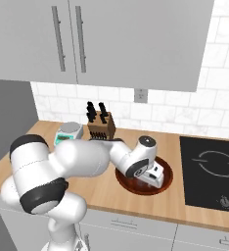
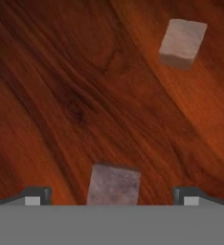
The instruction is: Grab a lemon wedge from the fridge and one ice cube from the ice bowl, and put them in the glass of lemonade.
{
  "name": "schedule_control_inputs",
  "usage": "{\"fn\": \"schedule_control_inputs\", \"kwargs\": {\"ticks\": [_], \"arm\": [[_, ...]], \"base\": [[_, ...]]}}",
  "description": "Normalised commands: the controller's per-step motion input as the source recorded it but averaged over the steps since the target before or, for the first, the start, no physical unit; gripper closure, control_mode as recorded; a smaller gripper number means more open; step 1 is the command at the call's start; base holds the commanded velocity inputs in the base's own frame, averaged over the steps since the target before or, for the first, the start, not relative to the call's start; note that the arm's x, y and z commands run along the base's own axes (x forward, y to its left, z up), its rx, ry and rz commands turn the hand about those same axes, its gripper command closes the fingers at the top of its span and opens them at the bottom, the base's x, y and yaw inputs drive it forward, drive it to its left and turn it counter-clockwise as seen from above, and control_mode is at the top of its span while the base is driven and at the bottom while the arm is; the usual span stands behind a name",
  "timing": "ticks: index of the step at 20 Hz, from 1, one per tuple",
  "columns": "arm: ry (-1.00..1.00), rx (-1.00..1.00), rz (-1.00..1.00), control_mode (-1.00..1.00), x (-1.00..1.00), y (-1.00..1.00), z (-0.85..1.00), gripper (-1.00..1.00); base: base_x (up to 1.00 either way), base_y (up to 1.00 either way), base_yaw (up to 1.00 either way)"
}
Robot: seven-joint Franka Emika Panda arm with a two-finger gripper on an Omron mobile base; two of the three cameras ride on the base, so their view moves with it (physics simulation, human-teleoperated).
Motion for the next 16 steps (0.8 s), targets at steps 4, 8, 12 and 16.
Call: {"fn": "schedule_control_inputs", "kwargs": {"ticks": [4,8,12,16], "arm": [[0.00,0.00,0.00,-1.00,0.00,-0.02,0.00,-1.00],[0.00,0.00,0.00,-1.00,0.00,0.00,-0.30,-1.00],[0.00,0.00,0.00,-1.00,-0.01,0.00,-0.37,-1.00],[0.00,0.00,0.00,-1.00,-0.25,0.00,-0.01,-1.00]], "base": [[0.00,0.00,0.00],[0.00,0.00,0.00],[0.00,0.00,0.00],[0.00,0.00,0.00]]}}
